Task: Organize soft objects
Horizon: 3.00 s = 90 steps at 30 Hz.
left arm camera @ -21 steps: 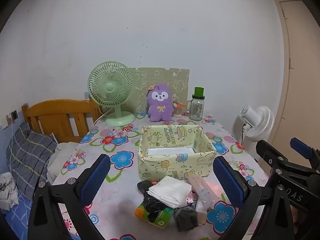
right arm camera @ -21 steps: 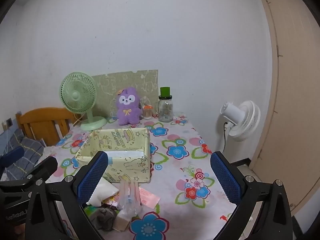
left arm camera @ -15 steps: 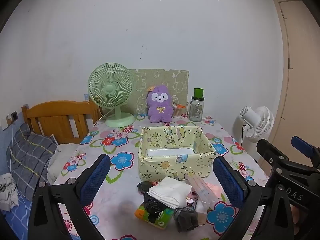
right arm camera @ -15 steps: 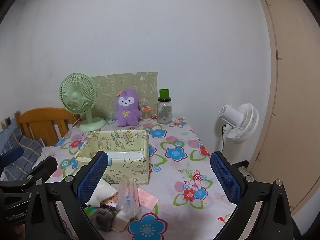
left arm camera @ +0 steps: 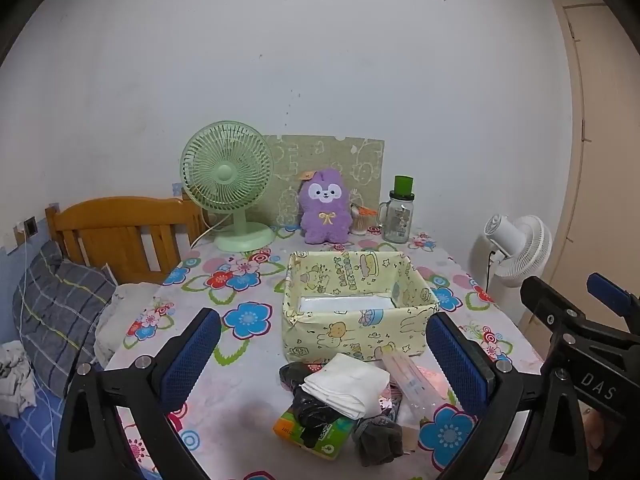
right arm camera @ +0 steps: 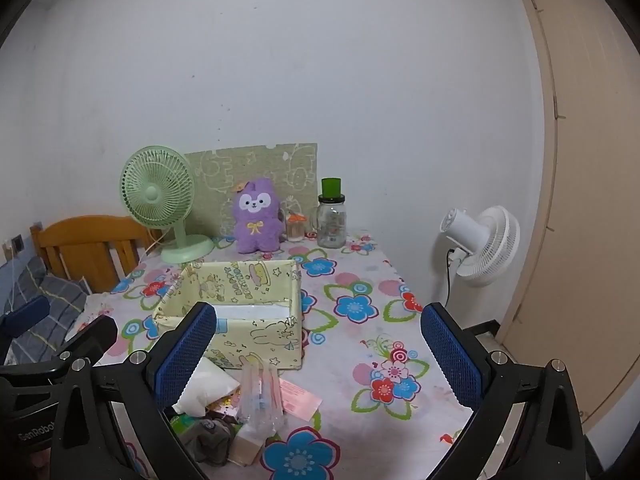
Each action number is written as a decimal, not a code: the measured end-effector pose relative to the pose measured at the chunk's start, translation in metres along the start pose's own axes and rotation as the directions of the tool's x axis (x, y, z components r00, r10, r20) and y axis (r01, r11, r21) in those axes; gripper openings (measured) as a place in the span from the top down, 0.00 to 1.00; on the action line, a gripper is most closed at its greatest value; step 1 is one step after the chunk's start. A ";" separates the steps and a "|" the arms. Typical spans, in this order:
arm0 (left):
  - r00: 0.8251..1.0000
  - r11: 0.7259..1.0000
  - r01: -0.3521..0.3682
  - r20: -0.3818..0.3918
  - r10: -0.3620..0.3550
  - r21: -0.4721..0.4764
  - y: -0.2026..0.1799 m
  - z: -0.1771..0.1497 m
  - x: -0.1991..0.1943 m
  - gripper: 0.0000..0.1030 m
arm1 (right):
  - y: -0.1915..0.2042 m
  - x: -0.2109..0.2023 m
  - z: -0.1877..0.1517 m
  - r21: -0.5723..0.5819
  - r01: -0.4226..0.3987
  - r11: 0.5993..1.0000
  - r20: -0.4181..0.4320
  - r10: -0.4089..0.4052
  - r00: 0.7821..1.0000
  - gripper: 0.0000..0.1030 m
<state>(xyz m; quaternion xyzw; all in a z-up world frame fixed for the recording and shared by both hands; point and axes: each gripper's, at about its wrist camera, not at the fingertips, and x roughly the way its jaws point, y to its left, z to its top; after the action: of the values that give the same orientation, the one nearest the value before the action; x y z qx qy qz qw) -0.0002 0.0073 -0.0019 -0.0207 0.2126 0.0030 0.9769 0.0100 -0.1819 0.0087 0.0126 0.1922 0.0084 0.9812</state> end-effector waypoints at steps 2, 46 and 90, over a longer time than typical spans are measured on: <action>1.000 1.000 0.000 -0.006 0.000 -0.002 0.000 0.000 0.002 0.00 | 0.000 0.001 0.000 0.000 0.000 1.000 -0.004 0.000 1.000 0.00; 1.000 1.000 -0.002 -0.025 0.002 -0.014 0.005 -0.001 0.010 0.00 | 0.002 0.003 0.000 0.012 -0.010 1.000 -0.008 0.010 1.000 0.00; 0.995 1.000 -0.003 -0.097 0.004 0.013 -0.005 -0.010 0.042 0.02 | 0.006 0.034 -0.004 0.036 -0.033 0.999 -0.084 0.036 0.996 0.00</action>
<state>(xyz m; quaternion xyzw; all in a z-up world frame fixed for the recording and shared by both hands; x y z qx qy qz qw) 0.0337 0.0013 -0.0280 -0.0140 0.2598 0.0021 0.9656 0.0398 -0.1752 -0.0073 0.0328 0.2334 0.0226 0.9716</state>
